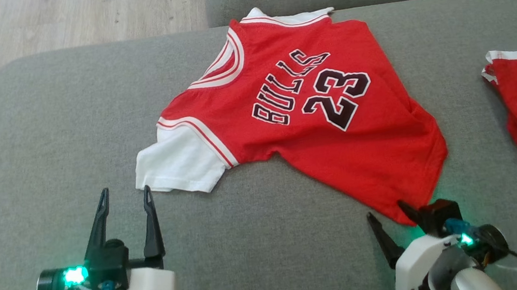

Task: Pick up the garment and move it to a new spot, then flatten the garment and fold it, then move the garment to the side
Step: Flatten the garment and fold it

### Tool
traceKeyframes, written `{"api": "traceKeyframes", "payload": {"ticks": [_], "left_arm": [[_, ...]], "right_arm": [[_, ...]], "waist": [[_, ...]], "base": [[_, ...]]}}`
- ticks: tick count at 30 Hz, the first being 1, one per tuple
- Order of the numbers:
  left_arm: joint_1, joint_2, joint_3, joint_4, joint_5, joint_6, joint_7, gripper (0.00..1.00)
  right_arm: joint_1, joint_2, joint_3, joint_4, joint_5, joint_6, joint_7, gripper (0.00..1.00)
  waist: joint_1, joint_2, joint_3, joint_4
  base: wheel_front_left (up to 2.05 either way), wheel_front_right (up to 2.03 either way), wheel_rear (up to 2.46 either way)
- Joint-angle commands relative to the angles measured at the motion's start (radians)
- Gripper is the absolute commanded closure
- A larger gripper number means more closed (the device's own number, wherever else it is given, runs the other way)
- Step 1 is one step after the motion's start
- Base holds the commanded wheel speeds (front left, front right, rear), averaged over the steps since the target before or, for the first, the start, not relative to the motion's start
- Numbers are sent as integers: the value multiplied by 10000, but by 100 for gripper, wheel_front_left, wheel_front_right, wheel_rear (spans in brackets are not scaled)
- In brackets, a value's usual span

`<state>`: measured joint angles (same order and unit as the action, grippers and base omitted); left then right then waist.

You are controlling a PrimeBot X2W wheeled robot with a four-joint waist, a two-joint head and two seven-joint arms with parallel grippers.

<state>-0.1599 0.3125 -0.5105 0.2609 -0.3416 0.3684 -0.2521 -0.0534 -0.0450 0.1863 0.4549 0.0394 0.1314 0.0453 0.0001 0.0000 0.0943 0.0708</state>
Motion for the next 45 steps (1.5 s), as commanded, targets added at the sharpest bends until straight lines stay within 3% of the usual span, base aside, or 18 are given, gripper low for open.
{"api": "traceKeyframes", "payload": {"ticks": [1, 13, 14, 15, 16, 38, 39, 40, 45], "left_arm": [[-498, 157, 412, -201, 72, -27, -94, 0], [-613, 99, 458, -206, 175, -109, -96, 0], [-640, 90, 460, -218, 195, -112, -96, 0], [-640, 90, 460, -218, 195, -112, -96, 0], [-663, 80, 467, -230, 207, -114, -96, 0], [-609, 149, 388, 309, 51, -375, 52, 0], [-605, 149, 378, 326, 38, -380, 63, 0], [-605, 147, 371, 343, 25, -380, 73, 0], [-613, 139, 367, 408, -30, -355, 77, 0]], "right_arm": [[-378, -53, 138, -115, -130, -7, -32, 0], [-816, -53, -238, 453, -326, -7, -150, 0], [-847, -53, -264, 502, -334, -7, -137, 20], [-847, -53, -264, 502, -334, -7, -137, 20], [-884, -53, -300, 537, -363, -7, -150, 100], [-572, -53, -3043, 362, -1662, -7, -380, 100], [-589, -53, -3031, 289, -1651, -7, -482, 23], [-604, -53, -3002, 234, -1464, -7, -573, 0], [-536, -53, -2391, -457, -280, -7, -1186, 0]], "waist": [[-1, 0, 30, 32], [-1, 0, 293, 25], [-1, 0, 323, 15], [-1, 0, 323, 15], [-1, 0, 355, 1], [-1, 0, -144, -855], [-1, 0, -151, -905], [-1, 0, -159, -952], [-1, 0, -244, -1174]], "base": [[0, 0, 0], [0, 0, 0], [0, 0, 0], [0, 0, 0], [0, 0, 0], [0, 0, 0], [0, 0, 0], [0, 0, 0], [0, 0, 0]]}}
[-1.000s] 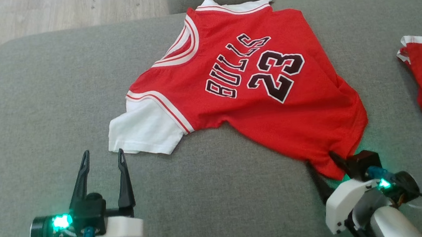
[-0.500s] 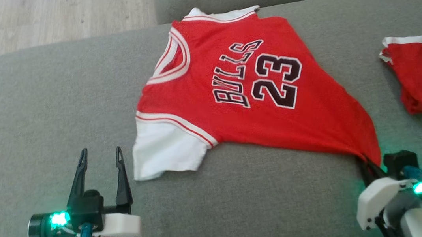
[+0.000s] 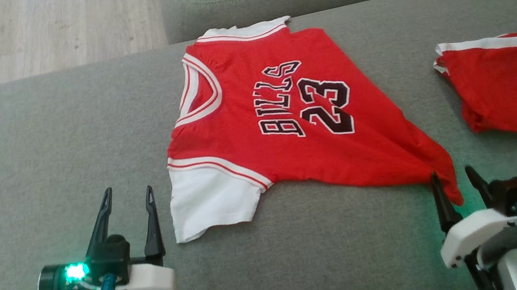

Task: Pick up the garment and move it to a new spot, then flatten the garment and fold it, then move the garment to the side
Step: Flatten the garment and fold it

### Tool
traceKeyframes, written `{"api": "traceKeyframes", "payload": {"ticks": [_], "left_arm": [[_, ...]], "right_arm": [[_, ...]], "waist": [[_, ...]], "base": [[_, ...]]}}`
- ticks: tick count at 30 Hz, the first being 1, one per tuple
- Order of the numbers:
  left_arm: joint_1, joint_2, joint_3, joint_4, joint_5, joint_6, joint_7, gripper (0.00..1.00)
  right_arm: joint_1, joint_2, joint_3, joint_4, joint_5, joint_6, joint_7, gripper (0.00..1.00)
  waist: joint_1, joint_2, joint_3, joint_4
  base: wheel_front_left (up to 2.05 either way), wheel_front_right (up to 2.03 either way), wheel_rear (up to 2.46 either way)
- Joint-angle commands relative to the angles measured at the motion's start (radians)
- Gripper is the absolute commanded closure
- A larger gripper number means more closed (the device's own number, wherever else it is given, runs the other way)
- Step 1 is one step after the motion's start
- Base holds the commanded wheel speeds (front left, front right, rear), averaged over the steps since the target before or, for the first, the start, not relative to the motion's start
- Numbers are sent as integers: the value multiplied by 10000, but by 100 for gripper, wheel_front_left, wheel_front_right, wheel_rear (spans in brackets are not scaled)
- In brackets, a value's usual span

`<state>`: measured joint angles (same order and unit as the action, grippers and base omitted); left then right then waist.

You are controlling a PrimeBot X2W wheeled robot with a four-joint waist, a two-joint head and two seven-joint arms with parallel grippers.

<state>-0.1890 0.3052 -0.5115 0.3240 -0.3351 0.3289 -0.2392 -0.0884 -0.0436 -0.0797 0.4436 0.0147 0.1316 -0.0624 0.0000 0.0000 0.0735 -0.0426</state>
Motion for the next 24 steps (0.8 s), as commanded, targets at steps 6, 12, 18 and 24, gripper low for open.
{"api": "traceKeyframes", "payload": {"ticks": [6, 12, 18, 24], "left_arm": [[-59, 236, 442, -184, -232, 78, -92, 0], [117, 90, 462, -217, -332, 102, -146, 0], [213, 15, 402, -150, -347, 45, -173, 0], [201, 106, 137, 259, -424, -249, 301, 0]], "right_arm": [[-65, -66, 572, -2285, 966, -9, -1094, 0], [428, -66, -270, -3107, 1768, -9, -1685, 0], [763, -66, -260, -2882, 2107, -9, -1905, 0], [672, -66, -37, -2764, 2178, -9, -1974, 0]], "waist": [[0, 0, -414, -404], [0, 0, -693, -536], [0, 0, -749, -611], [0, 0, -602, -758]], "base": [[0, 0, 0], [0, 0, 0], [0, 0, 0], [0, 0, 0]]}}
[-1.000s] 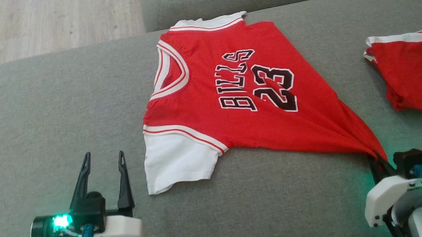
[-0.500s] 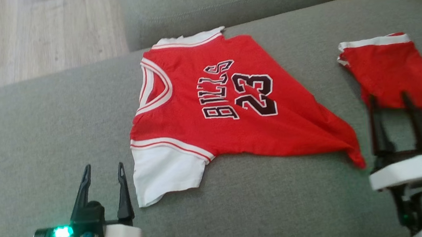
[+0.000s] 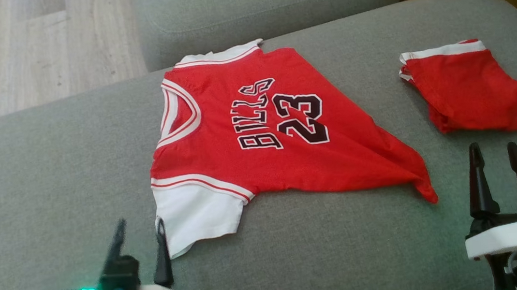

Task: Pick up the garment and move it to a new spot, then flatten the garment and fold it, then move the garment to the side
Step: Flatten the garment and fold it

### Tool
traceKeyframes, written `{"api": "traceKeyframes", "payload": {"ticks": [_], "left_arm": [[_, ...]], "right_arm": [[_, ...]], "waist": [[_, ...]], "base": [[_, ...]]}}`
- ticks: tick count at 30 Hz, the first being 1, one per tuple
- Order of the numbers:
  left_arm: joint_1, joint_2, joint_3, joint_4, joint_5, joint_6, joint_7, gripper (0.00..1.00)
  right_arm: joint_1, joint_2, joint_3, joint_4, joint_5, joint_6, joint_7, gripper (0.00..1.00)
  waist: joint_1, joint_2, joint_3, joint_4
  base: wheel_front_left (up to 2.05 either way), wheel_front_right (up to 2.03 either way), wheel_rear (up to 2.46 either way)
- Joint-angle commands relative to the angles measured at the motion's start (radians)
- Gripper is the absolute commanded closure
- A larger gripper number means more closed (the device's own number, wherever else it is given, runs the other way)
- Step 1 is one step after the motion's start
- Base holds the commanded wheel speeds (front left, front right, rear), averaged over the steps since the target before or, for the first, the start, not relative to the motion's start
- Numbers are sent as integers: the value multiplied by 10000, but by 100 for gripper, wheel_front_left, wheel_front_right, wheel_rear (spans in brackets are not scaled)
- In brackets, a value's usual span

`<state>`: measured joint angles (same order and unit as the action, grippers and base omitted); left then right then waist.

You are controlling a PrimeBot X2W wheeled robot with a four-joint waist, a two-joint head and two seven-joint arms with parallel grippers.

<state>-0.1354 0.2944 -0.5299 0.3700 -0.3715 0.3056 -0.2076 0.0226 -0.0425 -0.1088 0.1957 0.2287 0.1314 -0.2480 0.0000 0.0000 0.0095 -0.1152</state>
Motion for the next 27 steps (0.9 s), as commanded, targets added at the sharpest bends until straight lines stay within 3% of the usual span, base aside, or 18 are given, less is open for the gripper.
{"api": "traceKeyframes", "payload": {"ticks": [1, 10, 17, 20, 21, 22, 23, 27], "left_arm": [[-359, 246, 219, -65, -66, -109, 224, 0], [-946, 350, -154, 1050, -222, -670, 1410, 0], [-1361, 352, -278, 1921, -313, -866, 1926, 0], [-1430, 307, -469, 2166, -397, -1201, 2214, 0], [-1442, 292, -552, 2212, -420, -1335, 2318, 47], [-1454, 272, -619, 2227, -456, -1477, 2385, 81], [-1461, 261, -661, 2223, -481, -1569, 2404, 100], [-1508, 252, -544, 2041, -470, -1393, 1922, 100]], "right_arm": [[-451, -77, 286, -281, 36, -7, -122, 0], [-619, -77, 416, -338, 78, -7, -134, 0], [-741, -77, 443, -350, 79, -7, -136, 0], [-748, -77, 405, -323, 60, -7, -136, 0], [-752, -77, 390, -303, 42, -7, -136, 0], [-759, -77, 373, -274, 19, -7, -136, 0], [-767, -77, 354, -238, -8, -7, -136, 0], [-733, -77, 277, 57, -83, -7, -137, 0]], "waist": [[0, 0, 84, -69], [0, 0, 686, -463], [0, 0, 925, -656], [0, 0, 976, -686], [0, 0, 992, -689], [0, 0, 997, -689], [0, 0, 993, -687], [0, 0, 895, -627]], "base": [[0, 0, 0], [0, 0, 0], [0, 0, 0], [0, 0, 0], [0, 0, 0], [0, 0, 0], [0, 0, 0], [0, 0, 0]]}}
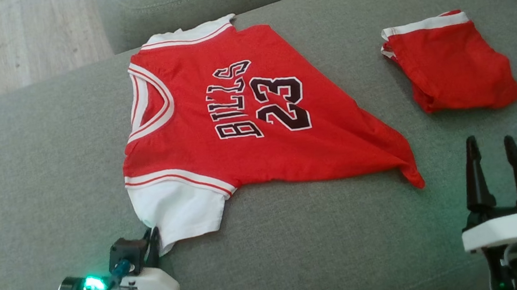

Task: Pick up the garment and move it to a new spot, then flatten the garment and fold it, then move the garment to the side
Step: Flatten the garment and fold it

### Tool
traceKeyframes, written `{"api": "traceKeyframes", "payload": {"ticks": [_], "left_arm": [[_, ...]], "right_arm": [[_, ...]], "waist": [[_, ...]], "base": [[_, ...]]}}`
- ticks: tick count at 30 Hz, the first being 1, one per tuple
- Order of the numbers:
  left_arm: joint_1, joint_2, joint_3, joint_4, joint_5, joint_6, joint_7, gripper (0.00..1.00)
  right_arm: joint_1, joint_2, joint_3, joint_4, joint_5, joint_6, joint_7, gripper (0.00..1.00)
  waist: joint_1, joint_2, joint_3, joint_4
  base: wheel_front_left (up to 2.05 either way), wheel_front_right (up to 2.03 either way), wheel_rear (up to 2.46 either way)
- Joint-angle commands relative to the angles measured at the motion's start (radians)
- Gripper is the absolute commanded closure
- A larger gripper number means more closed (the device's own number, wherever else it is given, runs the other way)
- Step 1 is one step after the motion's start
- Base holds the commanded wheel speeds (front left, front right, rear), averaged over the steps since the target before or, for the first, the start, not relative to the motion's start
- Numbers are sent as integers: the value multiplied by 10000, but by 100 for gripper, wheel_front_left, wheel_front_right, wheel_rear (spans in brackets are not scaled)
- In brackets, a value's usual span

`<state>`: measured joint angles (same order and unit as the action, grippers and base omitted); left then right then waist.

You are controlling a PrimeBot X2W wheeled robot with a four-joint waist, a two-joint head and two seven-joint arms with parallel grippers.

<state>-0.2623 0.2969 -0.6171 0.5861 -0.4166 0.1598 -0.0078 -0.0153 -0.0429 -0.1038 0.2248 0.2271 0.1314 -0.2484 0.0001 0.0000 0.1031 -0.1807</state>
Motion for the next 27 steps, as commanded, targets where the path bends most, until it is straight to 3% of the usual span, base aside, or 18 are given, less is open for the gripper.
{"api": "traceKeyframes", "payload": {"ticks": [1, 6, 13, 27], "left_arm": [[-251, 225, 392, -212, -15, 149, -263, 100], [-359, 291, 798, -989, 106, 751, -1335, 100], [-331, 482, 1108, -2095, 300, 1276, -2037, 100], [-146, 817, 1005, -3269, 475, 1575, -1879, 100]], "right_arm": [[-315, -74, 252, -104, -76, -7, -133, 0], [27, -74, 446, 816, -29, -7, 222, 0], [62, -74, 946, 1928, 489, -7, 435, 0], [-1119, -74, 2258, 4321, 2355, -7, 430, 0]], "waist": [[-1, 0, -79, 50], [-1, 0, -236, 239], [-1, 0, -333, 460], [-1, 0, -193, 824]], "base": [[0, 0, 0], [0, 0, 0], [0, 0, 0], [0, 0, 0]]}}
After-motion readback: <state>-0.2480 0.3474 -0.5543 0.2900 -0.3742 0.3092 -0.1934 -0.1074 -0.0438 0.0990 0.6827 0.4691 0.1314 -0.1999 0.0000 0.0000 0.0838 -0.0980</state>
